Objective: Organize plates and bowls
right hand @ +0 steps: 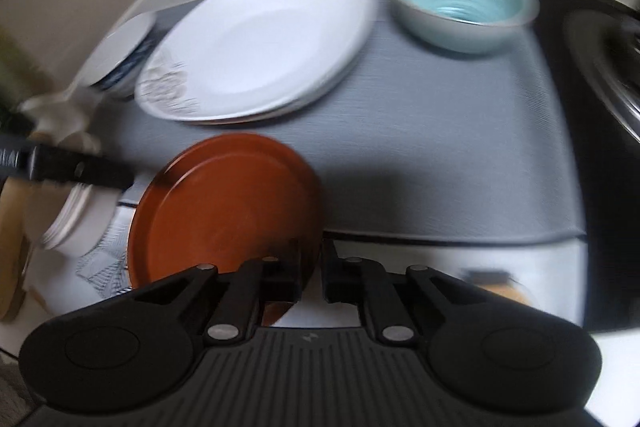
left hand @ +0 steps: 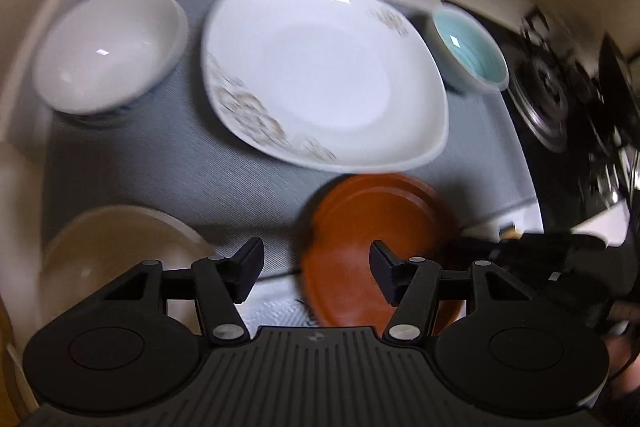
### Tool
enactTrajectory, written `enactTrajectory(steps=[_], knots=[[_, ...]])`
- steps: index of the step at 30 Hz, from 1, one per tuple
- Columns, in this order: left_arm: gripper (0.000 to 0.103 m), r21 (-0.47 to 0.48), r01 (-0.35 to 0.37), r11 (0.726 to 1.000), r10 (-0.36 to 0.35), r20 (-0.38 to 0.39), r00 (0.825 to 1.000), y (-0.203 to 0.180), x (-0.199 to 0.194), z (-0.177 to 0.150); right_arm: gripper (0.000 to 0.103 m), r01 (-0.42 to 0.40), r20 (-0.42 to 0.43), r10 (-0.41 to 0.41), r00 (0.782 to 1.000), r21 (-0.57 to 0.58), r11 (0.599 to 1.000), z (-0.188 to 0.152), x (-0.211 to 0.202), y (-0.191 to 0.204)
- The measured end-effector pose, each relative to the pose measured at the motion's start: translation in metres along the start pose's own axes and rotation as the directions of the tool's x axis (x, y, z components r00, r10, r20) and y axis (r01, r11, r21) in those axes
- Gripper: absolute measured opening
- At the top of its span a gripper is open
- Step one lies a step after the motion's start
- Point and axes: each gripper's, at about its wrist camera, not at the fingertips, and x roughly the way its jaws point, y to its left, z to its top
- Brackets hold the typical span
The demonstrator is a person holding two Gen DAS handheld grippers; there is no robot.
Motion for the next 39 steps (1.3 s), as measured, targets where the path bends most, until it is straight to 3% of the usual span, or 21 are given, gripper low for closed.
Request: enactTrajectory(steps=[4,6,8,11,13,14,17,19,31,39], knots=[[0.061,0.070,-0.021,0.997,0.026,-0.074,0.997,-0.025,0.023,-0.002,0.013,-0.016,0.024,0.014,1.000,0.056,0.998,-0.007,-0.016,-0.021],[0.059,0.085,-0.041,0.996,0.050,-0.101,0.994,-0.032,0.036,-0.003,0.027,-0.033,0.014,0.032,0.999,0.050,0.998,-0.008,-0.017,-0.024],[0.051,0.070,-0.103,0.992,0.110,-0.113,0.987,-0.033,0.048,-0.003,0.035,-0.014,0.029,0.013,0.999,0.024,1.000,-0.009,-0.016,-0.021],[0.036,0.105,-0.105,0.989,0.114,-0.080,0.990,-0.040,0.050,-0.003,0.035,0.071,0.061,-0.069,0.996,-0.026,0.997,-0.006,-0.011,-0.011],[0.033,0.104,-0.108,0.989,0.116,-0.067,0.991,-0.039,0.051,-0.005,0.035,0.006,0.040,-0.006,0.999,-0.001,1.000,-0.006,-0.006,-0.013],[0.026,0.102,-0.110,0.989,0.117,-0.067,0.991,-0.039,0.051,-0.005,0.035,-0.014,0.040,0.014,0.999,0.011,1.000,-0.007,-0.003,-0.013],[0.019,0.056,-0.075,0.996,0.080,-0.102,0.992,-0.032,0.049,-0.006,0.007,0.097,0.067,-0.092,0.993,-0.076,0.992,-0.010,-0.002,-0.001],[0.019,-0.008,-0.034,0.999,0.033,-0.129,0.991,-0.025,0.042,-0.005,0.006,0.114,0.083,-0.106,0.991,-0.094,0.989,-0.011,-0.006,0.002],[0.019,-0.029,0.015,0.999,-0.014,0.031,0.999,-0.029,-0.047,0.016,0.012,0.019,0.135,-0.011,0.991,-0.059,0.998,0.016,-0.074,0.014],[0.019,-0.015,0.037,0.999,-0.035,0.105,0.994,-0.035,-0.080,0.042,0.011,0.119,0.241,-0.080,0.967,-0.154,0.981,0.043,-0.109,0.044]])
